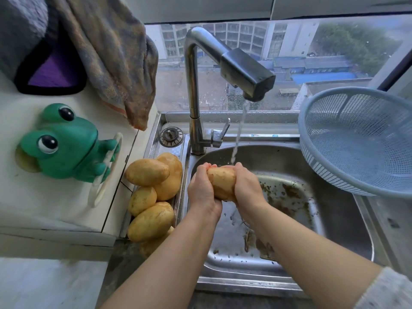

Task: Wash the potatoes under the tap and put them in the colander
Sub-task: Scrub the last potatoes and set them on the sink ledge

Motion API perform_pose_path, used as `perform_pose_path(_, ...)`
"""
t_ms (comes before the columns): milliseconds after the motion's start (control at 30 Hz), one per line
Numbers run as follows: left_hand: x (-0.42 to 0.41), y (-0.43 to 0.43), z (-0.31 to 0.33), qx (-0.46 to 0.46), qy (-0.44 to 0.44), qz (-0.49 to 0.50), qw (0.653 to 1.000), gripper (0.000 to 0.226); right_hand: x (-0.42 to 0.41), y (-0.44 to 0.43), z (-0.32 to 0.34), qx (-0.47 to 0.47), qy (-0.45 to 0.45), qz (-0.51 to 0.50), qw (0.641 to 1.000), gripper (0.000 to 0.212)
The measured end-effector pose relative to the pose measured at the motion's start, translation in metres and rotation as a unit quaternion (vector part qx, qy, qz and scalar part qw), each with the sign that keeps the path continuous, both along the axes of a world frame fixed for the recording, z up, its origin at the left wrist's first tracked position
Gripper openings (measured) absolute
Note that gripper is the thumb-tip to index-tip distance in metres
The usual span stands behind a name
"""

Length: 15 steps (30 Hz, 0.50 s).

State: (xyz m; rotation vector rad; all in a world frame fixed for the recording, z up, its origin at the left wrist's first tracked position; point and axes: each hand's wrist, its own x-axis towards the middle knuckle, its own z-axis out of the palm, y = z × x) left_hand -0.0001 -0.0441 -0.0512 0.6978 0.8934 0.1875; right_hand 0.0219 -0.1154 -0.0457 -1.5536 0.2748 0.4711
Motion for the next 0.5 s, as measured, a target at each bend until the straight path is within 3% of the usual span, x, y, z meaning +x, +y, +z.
perform_pose_path(67, 0.000, 0.006, -0.001, -0.028, 0.005, -0.004, 1.000, 0.014, -0.003, -0.001, 0.001, 0.035, 0.023, 0.011, 0.999, 0.039)
perform_pose_path(200, 0.001, 0.007, 0.002, -0.079, 0.016, 0.008, 0.997, 0.028, -0.014, 0.003, 0.000, -0.035, -0.140, 0.063, 0.988, 0.032)
perform_pose_path(267, 0.002, 0.002, 0.005, -0.048, 0.010, 0.008, 0.999, 0.024, -0.011, 0.006, 0.000, -0.058, -0.166, 0.036, 0.984, 0.025)
perform_pose_path(333, 0.004, -0.001, 0.007, 0.003, -0.002, 0.014, 1.000, 0.016, -0.003, 0.008, 0.000, -0.019, -0.091, -0.022, 0.995, 0.030)
perform_pose_path(433, 0.004, 0.000, 0.008, 0.041, -0.012, 0.018, 0.999, 0.016, 0.008, 0.009, 0.001, 0.095, 0.102, -0.064, 0.988, 0.033)
perform_pose_path(500, 0.004, 0.003, 0.008, 0.020, -0.007, 0.014, 1.000, 0.016, 0.006, 0.009, 0.002, 0.106, 0.100, -0.057, 0.988, 0.032)
